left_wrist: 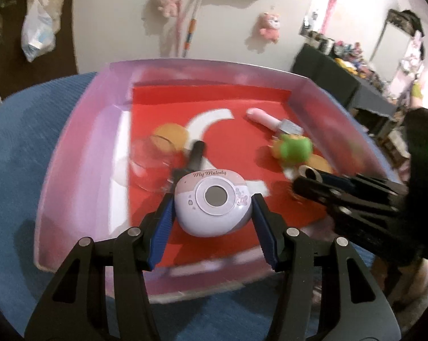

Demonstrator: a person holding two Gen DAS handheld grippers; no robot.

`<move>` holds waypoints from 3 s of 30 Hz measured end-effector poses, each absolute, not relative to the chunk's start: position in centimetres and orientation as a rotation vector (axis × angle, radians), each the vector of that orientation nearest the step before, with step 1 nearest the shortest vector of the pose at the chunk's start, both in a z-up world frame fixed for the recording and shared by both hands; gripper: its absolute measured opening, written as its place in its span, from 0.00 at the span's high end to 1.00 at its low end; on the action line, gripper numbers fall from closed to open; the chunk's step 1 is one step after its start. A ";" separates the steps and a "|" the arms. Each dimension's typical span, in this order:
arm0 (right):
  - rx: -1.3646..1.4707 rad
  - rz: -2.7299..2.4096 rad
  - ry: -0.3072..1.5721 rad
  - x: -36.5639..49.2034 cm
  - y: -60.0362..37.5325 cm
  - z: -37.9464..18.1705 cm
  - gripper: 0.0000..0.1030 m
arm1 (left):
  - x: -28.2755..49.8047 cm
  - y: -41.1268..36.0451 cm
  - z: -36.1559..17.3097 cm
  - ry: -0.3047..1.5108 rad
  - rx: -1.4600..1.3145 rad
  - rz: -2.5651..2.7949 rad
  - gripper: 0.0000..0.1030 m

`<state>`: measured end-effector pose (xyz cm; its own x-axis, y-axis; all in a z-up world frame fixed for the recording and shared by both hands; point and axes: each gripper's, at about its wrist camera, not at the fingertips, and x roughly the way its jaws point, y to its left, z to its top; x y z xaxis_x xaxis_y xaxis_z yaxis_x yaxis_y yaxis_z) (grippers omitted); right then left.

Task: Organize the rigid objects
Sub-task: 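Carry the pink case with left tool into the box while right tool carries the gold cylinder, then open left tool to release the pink case while right tool releases the gold cylinder, then withdraw both tools from the box toward the brown pad and glass jar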

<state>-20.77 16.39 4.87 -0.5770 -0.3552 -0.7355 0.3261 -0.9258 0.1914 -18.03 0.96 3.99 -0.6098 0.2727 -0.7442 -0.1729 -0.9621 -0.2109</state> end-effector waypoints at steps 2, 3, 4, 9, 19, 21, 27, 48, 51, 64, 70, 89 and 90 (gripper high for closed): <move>1.171 -2.489 -0.058 -20.9 16.5 4.9 0.71 | -17.7 1.4 3.8 -0.176 -1.244 2.569 0.50; 1.170 -2.489 -0.058 -20.9 16.5 4.9 0.71 | -17.6 1.8 3.6 -0.168 -1.248 2.555 0.50; 1.170 -2.489 -0.058 -21.0 16.5 4.9 0.71 | -17.6 2.0 3.5 -0.156 -1.251 2.550 0.50; 1.172 -2.486 -0.065 -21.0 16.6 5.0 0.71 | -18.3 2.1 2.5 -0.142 -1.297 2.559 0.50; 1.170 -2.484 -0.068 -21.0 16.5 5.1 0.71 | -20.0 0.1 2.1 -0.108 -1.323 2.684 0.50; 1.172 -2.484 -0.069 -21.0 16.4 5.1 0.71 | -20.0 0.0 2.0 -0.104 -1.321 2.687 0.50; 1.179 -2.479 -0.068 -21.1 16.4 5.0 0.71 | -20.0 -0.1 2.2 -0.098 -1.324 2.689 0.49; 1.182 -2.472 -0.047 -20.9 16.1 4.8 0.55 | -19.7 0.4 2.4 -0.060 -1.303 2.710 0.35; 1.179 -2.471 -0.052 -20.8 16.2 4.8 0.54 | -19.3 0.7 2.8 -0.031 -1.282 2.728 0.33; 1.125 -2.476 -0.058 -18.9 16.4 6.1 0.39 | -17.8 0.7 4.2 -0.051 -1.230 2.723 0.22; 1.088 -2.480 -0.065 -18.0 16.7 6.9 0.32 | -16.6 1.2 5.1 -0.033 -1.191 2.736 0.12; 0.998 -2.473 -0.120 -14.7 18.0 9.0 0.01 | -14.0 0.5 6.7 -0.032 -1.108 2.811 0.00; 0.996 -2.471 -0.124 -14.5 18.0 9.0 0.00 | -13.9 0.5 6.7 -0.031 -1.105 2.813 0.00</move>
<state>-14.53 18.05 9.02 -0.6257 -0.4564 -0.6326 0.3906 -0.8853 0.2523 -13.85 0.49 6.73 -0.7264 0.1180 -0.6771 -0.1033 -0.9927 -0.0622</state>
